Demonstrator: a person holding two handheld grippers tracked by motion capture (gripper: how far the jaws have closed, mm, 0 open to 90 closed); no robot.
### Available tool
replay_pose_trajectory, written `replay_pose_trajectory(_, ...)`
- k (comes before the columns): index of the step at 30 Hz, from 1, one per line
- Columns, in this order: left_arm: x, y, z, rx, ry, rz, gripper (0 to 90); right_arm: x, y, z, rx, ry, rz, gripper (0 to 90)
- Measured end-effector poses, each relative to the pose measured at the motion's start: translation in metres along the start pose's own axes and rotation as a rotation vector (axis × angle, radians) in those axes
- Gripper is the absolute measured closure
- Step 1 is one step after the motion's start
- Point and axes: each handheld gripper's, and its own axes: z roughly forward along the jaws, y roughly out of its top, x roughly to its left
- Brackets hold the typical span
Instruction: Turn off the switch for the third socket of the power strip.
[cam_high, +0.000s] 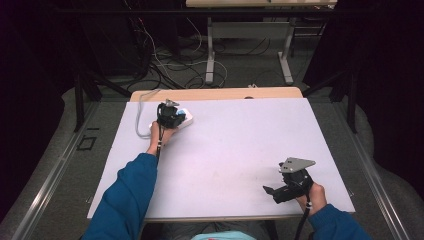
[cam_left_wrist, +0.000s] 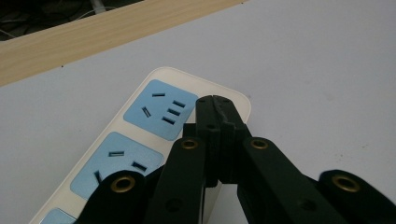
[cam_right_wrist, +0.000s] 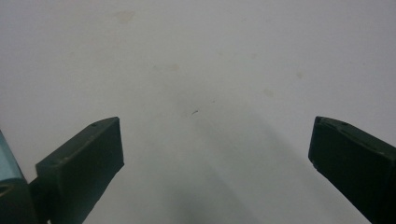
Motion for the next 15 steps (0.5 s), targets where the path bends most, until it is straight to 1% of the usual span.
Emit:
replay_pose_trajectory(2, -0.0004, 0.0001, 0.0003, -0.002, 0.000, 0.004, 90.0, 0.0005, 0.0000, 0.0000, 0.002, -0.002, 0.006, 2.6)
replay_pose_trajectory(3, -0.0005, 0.0003, 0.0001, 0.001, 0.003, 0.006, 90.0, -0.0002, 0.0000, -0.0001, 0.000, 0.001, -0.003, 2.5)
replay_pose_trajectory(4, -0.0001, 0.0002, 0.0004, -0.002, -0.001, 0.005, 90.0, 0.0004, -0.0001, -0.0002, 0.002, 0.000, 0.005, 2.5)
replay_pose_trajectory(6, -0.0001, 0.0005, 0.0002, 0.001, 0.003, 0.010, 90.0, -0.0001, 0.0002, 0.0000, 0.000, 0.000, -0.003, 2.6)
replay_pose_trajectory(9, -0.0003, 0.0004, 0.0001, 0.002, 0.003, 0.009, 90.0, 0.0000, 0.0002, -0.0004, 0.002, -0.003, -0.004, 2.6)
replay_pose_trajectory(10, -0.0002, 0.0002, 0.0003, 0.001, 0.000, 0.008, 90.0, 0.0007, 0.0000, -0.0005, 0.004, -0.002, 0.007, 2.5)
replay_pose_trajectory(12, -0.0006, 0.0001, 0.0007, 0.009, 0.002, 0.009, 90.0, 0.0006, 0.0001, -0.0005, 0.002, -0.004, 0.003, 2.6)
replay_pose_trajectory(13, -0.0002, 0.0001, 0.0007, 0.009, -0.003, 0.009, 90.0, 0.0002, 0.0002, -0.0001, -0.003, -0.006, -0.005, 2.6)
replay_pose_trajectory(15, -0.0002, -0.0002, 0.0009, 0.004, -0.003, 0.004, 90.0, 0.0005, 0.0001, -0.0003, -0.003, -0.006, -0.004, 2.6)
